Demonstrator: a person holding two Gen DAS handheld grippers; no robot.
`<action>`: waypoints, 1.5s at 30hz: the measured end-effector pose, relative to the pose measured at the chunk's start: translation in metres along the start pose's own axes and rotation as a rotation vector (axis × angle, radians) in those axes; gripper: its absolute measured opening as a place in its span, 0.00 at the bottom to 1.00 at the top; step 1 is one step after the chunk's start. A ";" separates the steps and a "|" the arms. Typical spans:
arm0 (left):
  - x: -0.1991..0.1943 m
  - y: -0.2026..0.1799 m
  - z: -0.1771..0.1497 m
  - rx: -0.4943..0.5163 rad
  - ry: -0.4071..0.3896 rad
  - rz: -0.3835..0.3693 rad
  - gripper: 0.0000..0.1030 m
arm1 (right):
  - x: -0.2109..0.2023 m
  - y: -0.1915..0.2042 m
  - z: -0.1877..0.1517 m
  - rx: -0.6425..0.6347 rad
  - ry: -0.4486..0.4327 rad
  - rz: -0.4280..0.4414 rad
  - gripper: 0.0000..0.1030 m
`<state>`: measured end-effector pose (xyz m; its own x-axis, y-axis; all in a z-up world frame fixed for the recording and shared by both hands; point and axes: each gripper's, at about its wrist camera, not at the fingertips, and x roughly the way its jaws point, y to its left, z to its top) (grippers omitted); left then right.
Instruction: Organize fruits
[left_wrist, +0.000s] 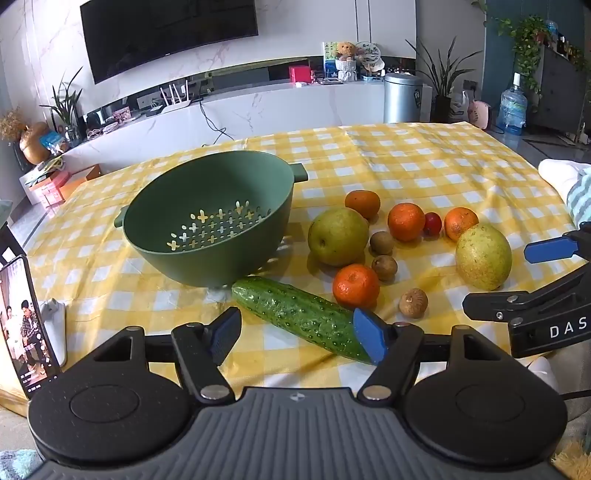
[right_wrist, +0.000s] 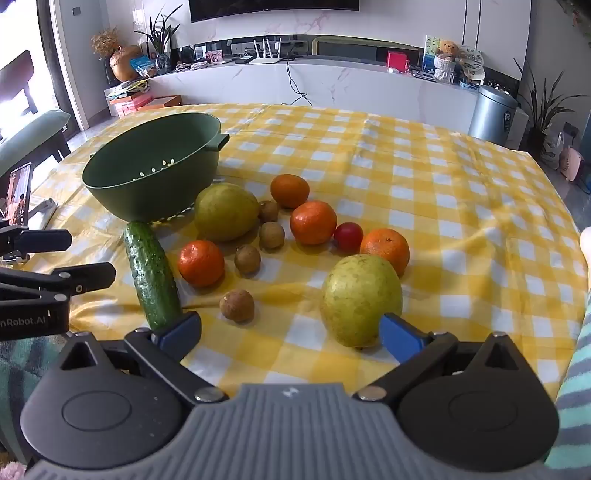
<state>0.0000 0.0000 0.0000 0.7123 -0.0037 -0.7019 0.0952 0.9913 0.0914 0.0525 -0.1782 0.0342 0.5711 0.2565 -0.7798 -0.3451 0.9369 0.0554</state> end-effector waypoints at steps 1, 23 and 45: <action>0.000 0.000 0.000 0.001 0.001 -0.004 0.79 | 0.000 0.000 0.000 -0.001 0.000 0.000 0.96; -0.004 -0.003 0.001 0.012 -0.009 -0.019 0.74 | -0.001 0.000 0.001 -0.003 0.000 -0.005 0.96; -0.005 -0.002 0.002 0.007 -0.003 -0.015 0.74 | 0.001 0.000 -0.002 -0.005 0.004 -0.004 0.96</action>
<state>-0.0024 -0.0018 0.0041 0.7128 -0.0193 -0.7011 0.1109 0.9901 0.0856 0.0521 -0.1786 0.0322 0.5697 0.2514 -0.7824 -0.3464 0.9368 0.0488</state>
